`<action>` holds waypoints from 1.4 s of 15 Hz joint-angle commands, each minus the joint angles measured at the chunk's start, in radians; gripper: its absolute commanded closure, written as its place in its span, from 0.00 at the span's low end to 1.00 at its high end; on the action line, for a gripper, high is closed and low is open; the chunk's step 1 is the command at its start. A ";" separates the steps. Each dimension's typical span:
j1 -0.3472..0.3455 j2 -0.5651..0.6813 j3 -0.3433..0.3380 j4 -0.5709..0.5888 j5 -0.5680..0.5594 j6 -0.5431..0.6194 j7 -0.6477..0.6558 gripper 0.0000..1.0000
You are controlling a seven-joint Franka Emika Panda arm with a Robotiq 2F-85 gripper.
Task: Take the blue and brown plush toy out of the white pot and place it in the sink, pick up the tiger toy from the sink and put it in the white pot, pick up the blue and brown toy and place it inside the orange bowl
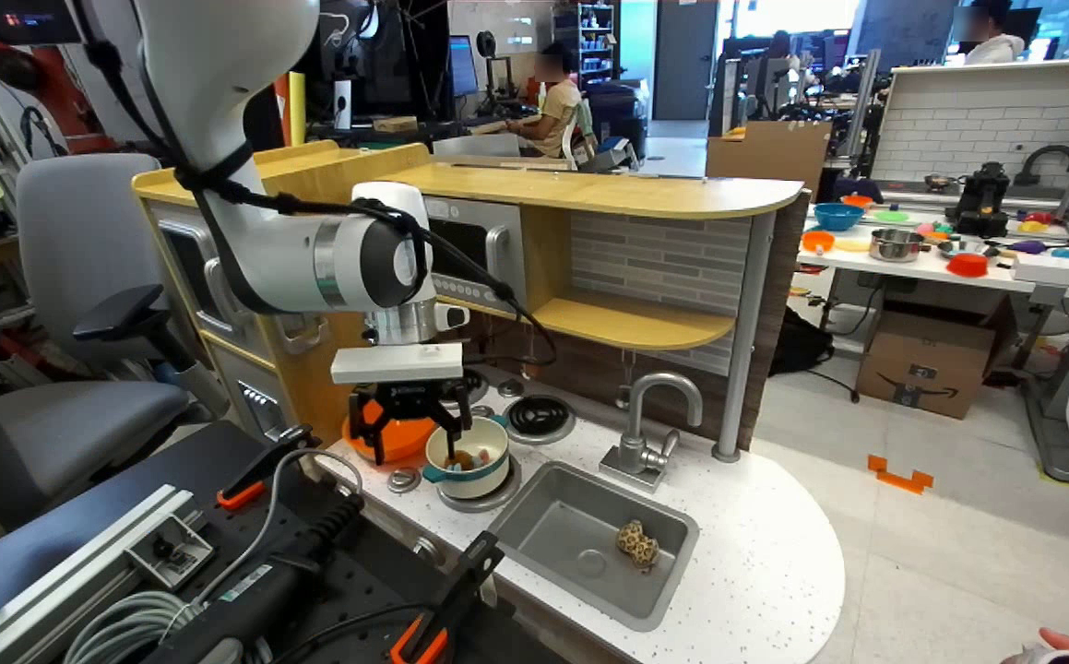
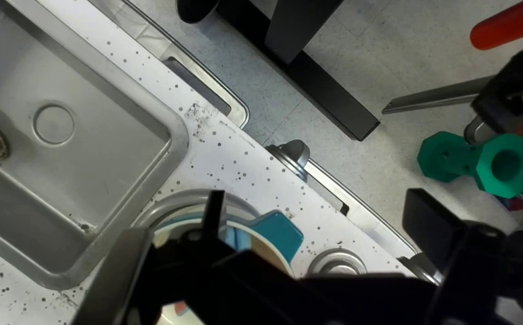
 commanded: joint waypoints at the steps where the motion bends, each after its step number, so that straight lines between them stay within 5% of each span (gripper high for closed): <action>1: -0.004 0.067 0.017 0.077 0.022 0.004 -0.017 0.00; 7: -0.057 0.106 0.074 0.149 0.107 -0.033 -0.051 0.00; 21: 0.022 0.148 -0.039 0.214 0.105 0.032 0.115 0.00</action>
